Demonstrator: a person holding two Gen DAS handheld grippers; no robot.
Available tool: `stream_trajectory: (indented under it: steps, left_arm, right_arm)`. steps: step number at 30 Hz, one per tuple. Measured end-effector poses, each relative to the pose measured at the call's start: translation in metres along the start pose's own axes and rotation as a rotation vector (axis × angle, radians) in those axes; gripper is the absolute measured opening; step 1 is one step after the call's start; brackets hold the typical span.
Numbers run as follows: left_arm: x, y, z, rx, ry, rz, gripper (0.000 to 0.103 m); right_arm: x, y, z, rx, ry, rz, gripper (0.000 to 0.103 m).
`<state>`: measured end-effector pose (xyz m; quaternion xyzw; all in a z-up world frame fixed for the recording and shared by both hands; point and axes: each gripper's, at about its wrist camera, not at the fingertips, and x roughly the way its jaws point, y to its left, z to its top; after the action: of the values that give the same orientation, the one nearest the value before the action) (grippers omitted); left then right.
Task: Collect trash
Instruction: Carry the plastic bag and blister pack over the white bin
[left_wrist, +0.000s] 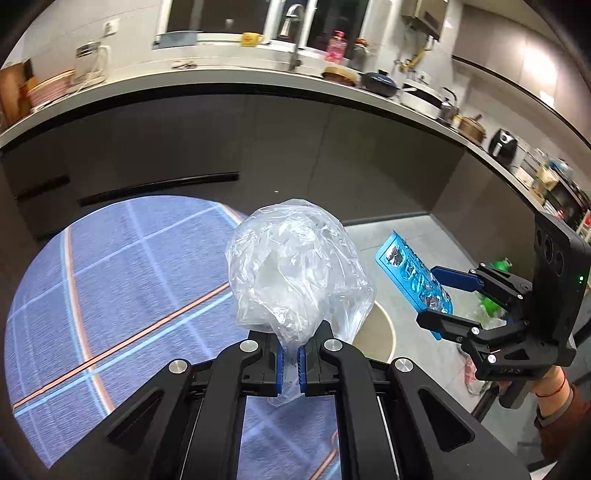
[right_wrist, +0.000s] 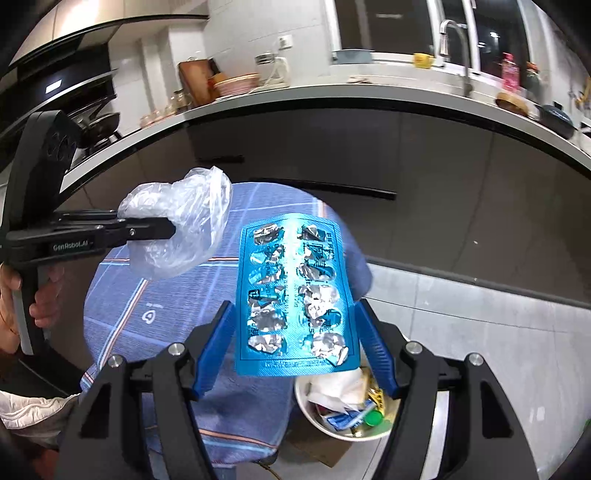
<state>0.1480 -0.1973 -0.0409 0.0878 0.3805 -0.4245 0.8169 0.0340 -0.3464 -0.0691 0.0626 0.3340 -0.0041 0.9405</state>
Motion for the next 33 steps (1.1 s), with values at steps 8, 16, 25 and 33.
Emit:
stream_trajectory:
  steps: [8,16,25,33]
  left_arm:
    - [0.03,-0.038,-0.003,0.035,0.035,-0.073,0.005]
    - [0.066,-0.063,-0.01,0.064,0.093,-0.114,0.005]
    - [0.114,-0.077,-0.017,0.082,0.171,-0.131,0.005]
    - [0.164,-0.086,-0.021,0.098,0.253,-0.123,0.005]
  right_arm:
    - [-0.014,-0.031,-0.03,0.075,0.016,-0.052,0.067]
    - [-0.007,-0.06,-0.069,0.177,0.066,-0.071,0.067]
    - [0.013,-0.086,-0.1,0.258,0.119,-0.075,0.067]
    - [0.038,-0.107,-0.111,0.299,0.168,-0.078,0.067]
